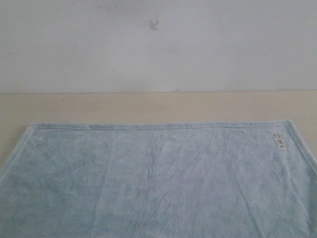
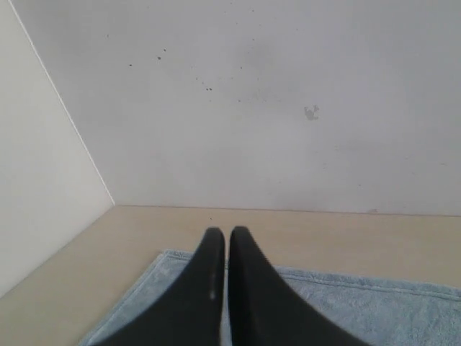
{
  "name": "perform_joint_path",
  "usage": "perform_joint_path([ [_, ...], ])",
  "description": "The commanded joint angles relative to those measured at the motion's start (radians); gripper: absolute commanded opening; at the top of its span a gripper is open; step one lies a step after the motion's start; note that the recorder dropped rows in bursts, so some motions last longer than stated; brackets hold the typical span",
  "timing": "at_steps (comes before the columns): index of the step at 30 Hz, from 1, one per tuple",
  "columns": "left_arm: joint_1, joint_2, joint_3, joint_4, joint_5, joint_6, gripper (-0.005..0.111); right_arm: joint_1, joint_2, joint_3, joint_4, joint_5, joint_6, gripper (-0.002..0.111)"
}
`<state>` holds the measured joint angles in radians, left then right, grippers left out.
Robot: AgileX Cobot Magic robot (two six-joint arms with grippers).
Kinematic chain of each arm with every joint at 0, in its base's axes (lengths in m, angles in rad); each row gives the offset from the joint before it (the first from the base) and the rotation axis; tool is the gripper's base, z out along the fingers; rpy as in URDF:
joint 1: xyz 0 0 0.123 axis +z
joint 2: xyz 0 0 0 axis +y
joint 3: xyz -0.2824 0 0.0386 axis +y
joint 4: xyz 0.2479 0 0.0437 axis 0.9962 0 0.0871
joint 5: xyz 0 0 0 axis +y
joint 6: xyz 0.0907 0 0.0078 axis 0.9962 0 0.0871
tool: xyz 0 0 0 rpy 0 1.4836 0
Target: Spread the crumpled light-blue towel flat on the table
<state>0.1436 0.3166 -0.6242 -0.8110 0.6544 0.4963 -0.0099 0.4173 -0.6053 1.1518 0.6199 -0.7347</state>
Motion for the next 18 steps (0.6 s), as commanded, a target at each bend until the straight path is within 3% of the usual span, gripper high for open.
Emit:
perform_joint_path([
  [1, -0.004, -0.003, 0.003, -0.012, 0.001, -0.01, 0.004, 0.002, -0.003, 0.004, -0.005, -0.004, 0.007, 0.002],
  [18, -0.004, -0.003, 0.003, -0.012, 0.001, -0.01, 0.004, -0.002, -0.001, 0.012, -0.003, -0.008, 0.019, 0.002],
])
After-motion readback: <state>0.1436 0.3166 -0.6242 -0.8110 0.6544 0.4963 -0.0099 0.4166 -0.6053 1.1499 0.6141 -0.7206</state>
